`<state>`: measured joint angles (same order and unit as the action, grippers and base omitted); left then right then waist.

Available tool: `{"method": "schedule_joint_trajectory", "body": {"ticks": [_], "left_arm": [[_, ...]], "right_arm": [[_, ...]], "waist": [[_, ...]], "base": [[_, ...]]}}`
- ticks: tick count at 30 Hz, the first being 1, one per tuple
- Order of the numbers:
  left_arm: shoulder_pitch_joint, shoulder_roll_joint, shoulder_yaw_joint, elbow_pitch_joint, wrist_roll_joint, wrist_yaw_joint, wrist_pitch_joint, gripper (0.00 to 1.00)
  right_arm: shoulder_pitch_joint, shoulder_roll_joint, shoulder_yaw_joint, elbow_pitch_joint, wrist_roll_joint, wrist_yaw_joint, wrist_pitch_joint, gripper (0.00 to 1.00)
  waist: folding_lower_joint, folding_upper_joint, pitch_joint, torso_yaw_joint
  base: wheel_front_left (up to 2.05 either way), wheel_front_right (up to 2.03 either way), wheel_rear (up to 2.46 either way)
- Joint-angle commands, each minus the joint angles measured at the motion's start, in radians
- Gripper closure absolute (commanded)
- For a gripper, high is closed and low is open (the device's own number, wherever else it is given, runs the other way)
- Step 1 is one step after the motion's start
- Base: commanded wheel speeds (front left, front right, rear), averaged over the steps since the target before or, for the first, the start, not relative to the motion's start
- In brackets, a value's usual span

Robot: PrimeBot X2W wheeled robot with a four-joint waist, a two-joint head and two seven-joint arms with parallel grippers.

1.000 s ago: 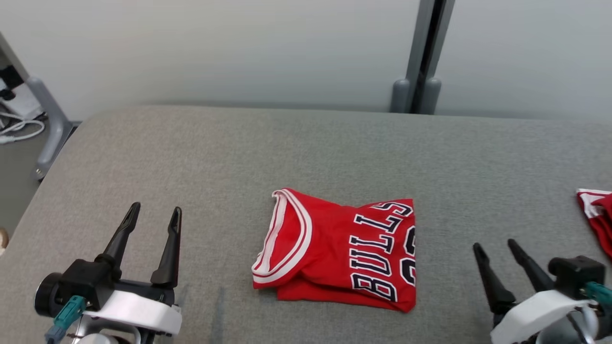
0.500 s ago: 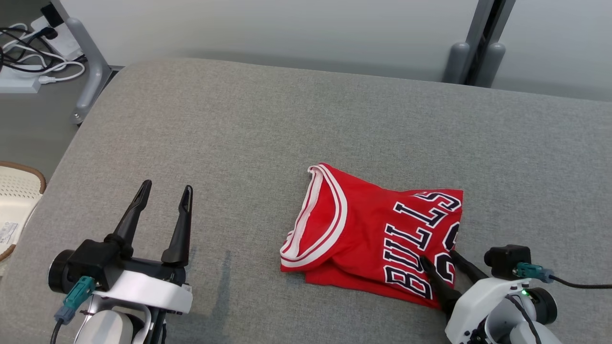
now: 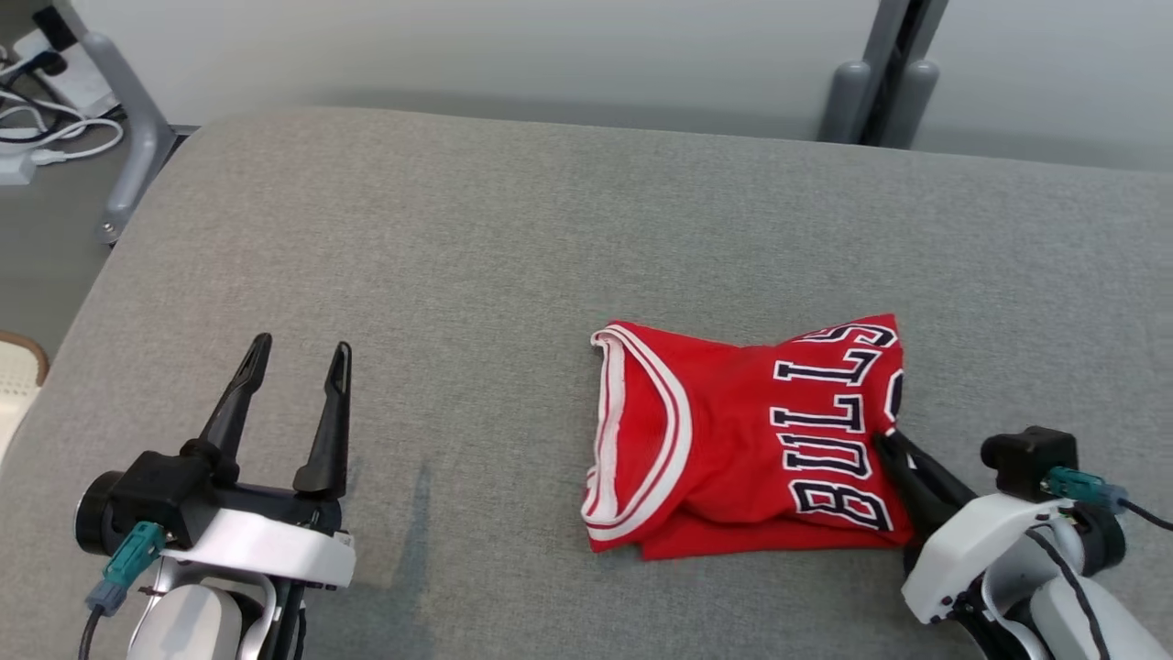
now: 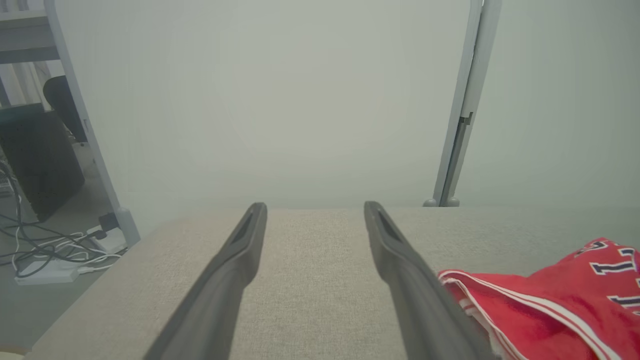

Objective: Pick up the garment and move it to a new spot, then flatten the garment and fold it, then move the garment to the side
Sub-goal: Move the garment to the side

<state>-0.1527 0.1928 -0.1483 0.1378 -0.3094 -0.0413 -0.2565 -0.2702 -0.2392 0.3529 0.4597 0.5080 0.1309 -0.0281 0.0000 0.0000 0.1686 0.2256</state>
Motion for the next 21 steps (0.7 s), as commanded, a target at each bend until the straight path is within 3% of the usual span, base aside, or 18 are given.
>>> {"method": "schedule_joint_trajectory", "body": {"ticks": [1,12,21], "left_arm": [[-0.005,0.01,0.007,-0.006,0.002,0.001,-0.004,0.0],[-0.012,0.036,0.016,-0.053,0.011,0.013,-0.003,0.0],[-0.076,0.054,-0.007,-0.106,0.028,0.002,0.017,0.0]], "right_arm": [[0.023,-0.027,-0.019,-0.033,-0.012,0.0,-0.007,1.0],[0.137,-0.119,-0.126,-0.307,-0.119,0.0,0.109,1.0],[0.072,-0.149,-0.158,-0.405,-0.127,0.0,0.133,1.0]], "waist": [[0.0,0.0,-0.001,-0.034],[0.0,0.0,0.038,-0.257],[0.0,0.0,0.141,-0.388]], "base": [[0.0,0.0,0.0],[0.0,0.0,0.0],[0.0,0.0,0.0]]}}
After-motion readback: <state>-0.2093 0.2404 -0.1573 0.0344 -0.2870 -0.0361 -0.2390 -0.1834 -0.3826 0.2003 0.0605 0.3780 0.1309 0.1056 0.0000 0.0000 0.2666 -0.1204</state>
